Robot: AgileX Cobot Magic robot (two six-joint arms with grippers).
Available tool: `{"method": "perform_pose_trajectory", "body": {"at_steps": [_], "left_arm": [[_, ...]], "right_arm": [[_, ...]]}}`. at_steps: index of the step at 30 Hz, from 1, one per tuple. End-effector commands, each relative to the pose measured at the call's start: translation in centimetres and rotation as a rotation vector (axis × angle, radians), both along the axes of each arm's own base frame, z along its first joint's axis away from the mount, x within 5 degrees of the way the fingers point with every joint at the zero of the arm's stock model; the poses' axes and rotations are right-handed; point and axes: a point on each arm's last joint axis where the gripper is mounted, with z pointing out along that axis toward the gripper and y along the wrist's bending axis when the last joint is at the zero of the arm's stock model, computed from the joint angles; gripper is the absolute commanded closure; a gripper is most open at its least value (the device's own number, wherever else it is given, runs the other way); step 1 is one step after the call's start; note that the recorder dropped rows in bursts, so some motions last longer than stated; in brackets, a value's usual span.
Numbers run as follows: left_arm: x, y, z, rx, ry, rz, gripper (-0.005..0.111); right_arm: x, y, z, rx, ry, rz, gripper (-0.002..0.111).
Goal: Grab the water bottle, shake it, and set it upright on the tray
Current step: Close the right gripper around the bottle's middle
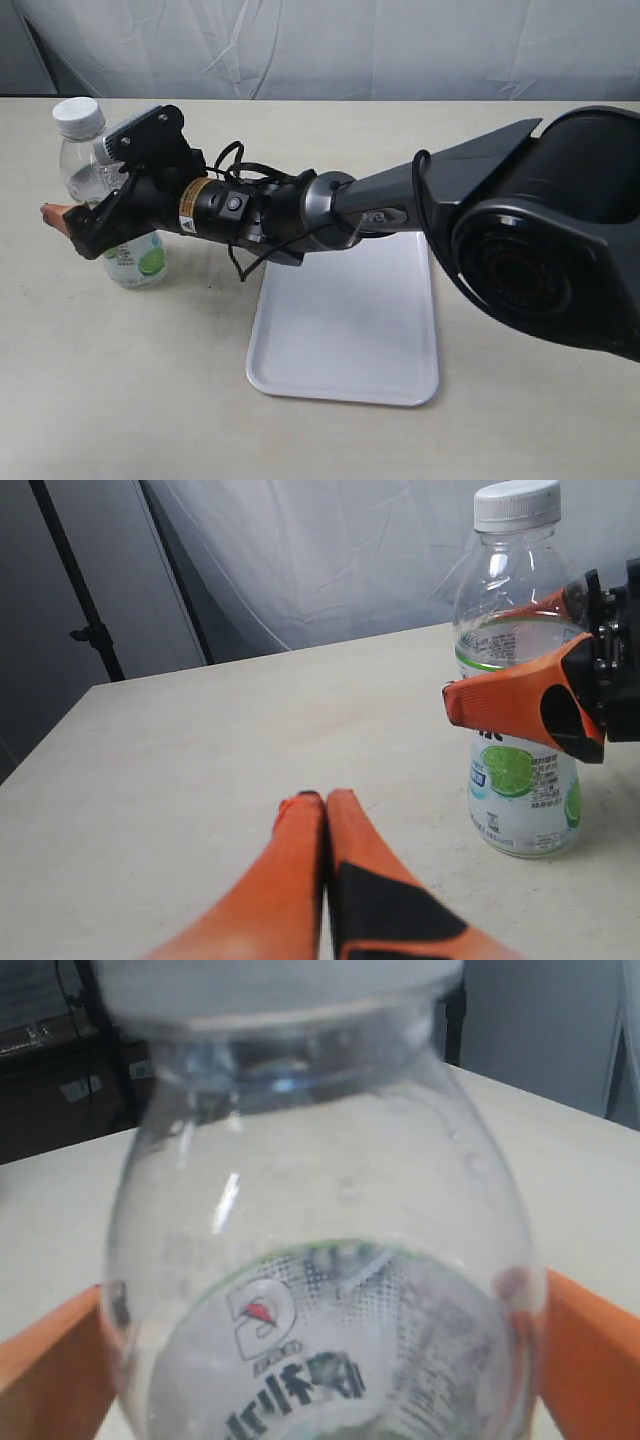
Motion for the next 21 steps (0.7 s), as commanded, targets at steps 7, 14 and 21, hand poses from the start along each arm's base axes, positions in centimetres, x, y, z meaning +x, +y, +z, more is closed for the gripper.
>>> {"method": "perform_pose_trajectory", "body": {"at_steps": [7, 14, 21], "left_arm": [[0.0, 0.0, -0.1, -0.008, -0.005, 0.000, 0.106], [0.0, 0.0, -0.1, -0.008, -0.005, 0.000, 0.106], [0.0, 0.0, -0.1, -0.008, -0.005, 0.000, 0.106]], "right_arm": [[-2.4, 1.2, 0.4, 0.008, -0.154, 0.152, 0.004], [-1.7, 0.9, -0.3, -0.070, -0.098, 0.071, 0.004], [-1.7, 0.9, -0.2, -0.062, -0.097, 0.073, 0.004]]}}
